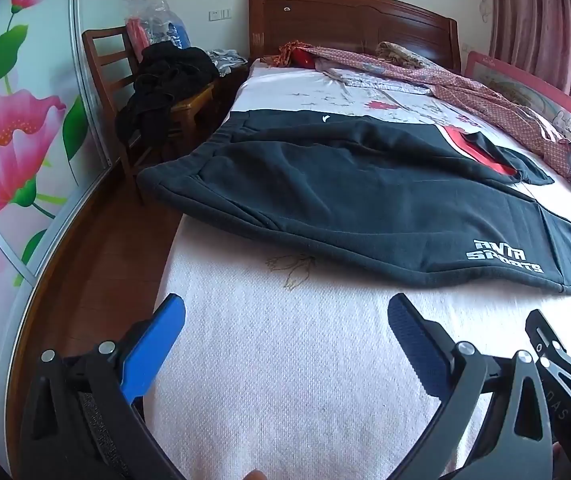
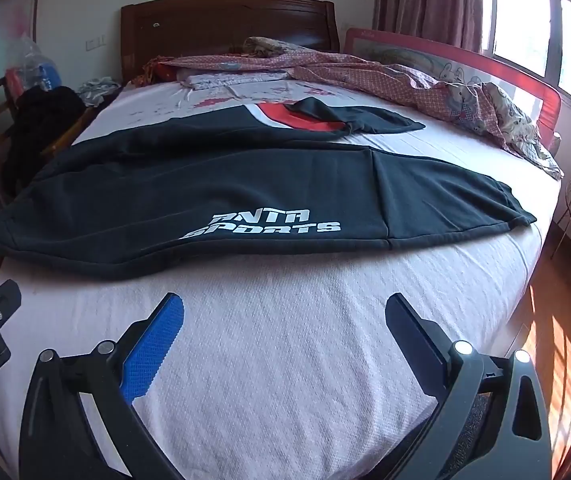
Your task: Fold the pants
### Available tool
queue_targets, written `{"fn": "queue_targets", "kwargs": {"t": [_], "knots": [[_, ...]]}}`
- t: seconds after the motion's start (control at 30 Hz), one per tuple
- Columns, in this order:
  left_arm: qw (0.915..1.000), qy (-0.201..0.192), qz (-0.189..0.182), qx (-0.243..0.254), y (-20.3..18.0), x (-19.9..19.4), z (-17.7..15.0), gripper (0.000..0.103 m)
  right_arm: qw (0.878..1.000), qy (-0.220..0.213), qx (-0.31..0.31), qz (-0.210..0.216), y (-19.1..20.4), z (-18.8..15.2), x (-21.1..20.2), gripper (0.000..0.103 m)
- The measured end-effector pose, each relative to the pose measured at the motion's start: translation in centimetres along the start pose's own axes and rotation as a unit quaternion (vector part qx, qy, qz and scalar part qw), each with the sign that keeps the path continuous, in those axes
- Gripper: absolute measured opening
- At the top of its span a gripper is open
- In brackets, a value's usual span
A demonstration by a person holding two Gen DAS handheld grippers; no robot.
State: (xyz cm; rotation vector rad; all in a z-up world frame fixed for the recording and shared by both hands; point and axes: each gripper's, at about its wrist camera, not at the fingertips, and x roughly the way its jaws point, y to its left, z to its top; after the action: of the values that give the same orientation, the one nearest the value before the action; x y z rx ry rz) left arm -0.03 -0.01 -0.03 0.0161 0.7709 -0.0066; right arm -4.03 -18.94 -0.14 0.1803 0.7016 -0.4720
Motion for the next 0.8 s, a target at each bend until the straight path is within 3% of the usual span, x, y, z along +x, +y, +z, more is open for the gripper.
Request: {"fn": "queue_targets", "kwargs": {"t": [0.8], "knots": [[0.9998,0.019,-0.008,-0.003,-0.45,0.36,-0.13,0.101,1.0,0.002,0.003,0.005,-0.14,0.01,0.06,0.1]]}}
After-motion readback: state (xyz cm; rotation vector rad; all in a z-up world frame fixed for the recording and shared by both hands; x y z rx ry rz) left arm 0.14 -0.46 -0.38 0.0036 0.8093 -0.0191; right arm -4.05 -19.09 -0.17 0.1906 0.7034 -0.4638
